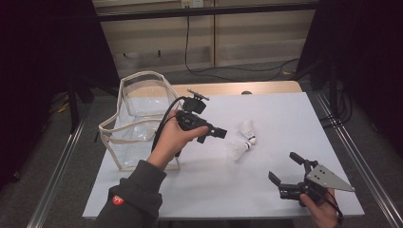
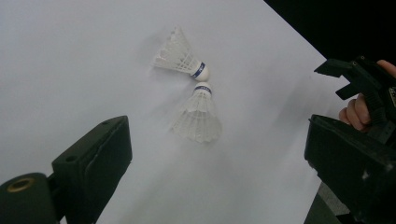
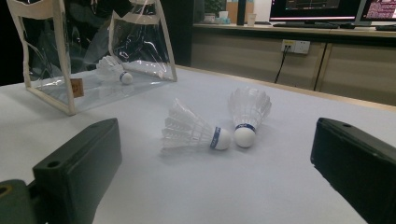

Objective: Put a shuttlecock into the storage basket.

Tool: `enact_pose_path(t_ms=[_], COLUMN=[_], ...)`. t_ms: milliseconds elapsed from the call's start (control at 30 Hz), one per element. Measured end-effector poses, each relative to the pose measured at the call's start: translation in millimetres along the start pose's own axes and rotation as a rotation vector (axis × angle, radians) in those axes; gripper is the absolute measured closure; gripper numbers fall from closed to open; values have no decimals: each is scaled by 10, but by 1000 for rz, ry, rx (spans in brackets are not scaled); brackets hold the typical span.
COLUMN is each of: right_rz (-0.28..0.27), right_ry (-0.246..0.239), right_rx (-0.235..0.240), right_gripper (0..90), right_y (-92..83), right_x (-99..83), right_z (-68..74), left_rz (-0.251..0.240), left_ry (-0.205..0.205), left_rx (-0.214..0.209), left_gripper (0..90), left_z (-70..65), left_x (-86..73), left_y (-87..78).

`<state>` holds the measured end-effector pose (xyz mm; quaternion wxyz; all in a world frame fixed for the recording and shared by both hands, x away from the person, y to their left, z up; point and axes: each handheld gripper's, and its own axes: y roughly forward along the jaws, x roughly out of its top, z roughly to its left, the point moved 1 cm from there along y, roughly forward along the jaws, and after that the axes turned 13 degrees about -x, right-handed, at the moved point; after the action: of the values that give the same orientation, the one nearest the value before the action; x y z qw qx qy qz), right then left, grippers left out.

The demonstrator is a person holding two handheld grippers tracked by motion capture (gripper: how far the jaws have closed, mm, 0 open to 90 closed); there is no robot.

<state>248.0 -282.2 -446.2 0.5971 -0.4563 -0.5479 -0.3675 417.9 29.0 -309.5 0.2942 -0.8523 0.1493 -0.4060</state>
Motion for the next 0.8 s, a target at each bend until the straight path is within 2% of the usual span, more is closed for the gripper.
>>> enact_pose_path(t_ms=[33,100,200,300,800], right_rz=[0,1,5,3,2], right_ry=[0,0,-3,-3,-5], right_rx=[1,1,1,1,0], right_gripper=[19,19,19,19,19], right_y=[1,2,3,5,5], right_x=[-1,-2,-3,-3,-3], right_z=[0,0,-1,-1,1], left_rz=[-15,-1,-11,-15,11], left_ry=[-8,4,-10,-6,9], left_rx=[0,-3,-1,-5,2], left_gripper=[78,77,76,76,76], left_z=[-8,3,1,11,35], left_x=[-4,-13,-30,-47,-114], left_y=[16,22,53,77,172])
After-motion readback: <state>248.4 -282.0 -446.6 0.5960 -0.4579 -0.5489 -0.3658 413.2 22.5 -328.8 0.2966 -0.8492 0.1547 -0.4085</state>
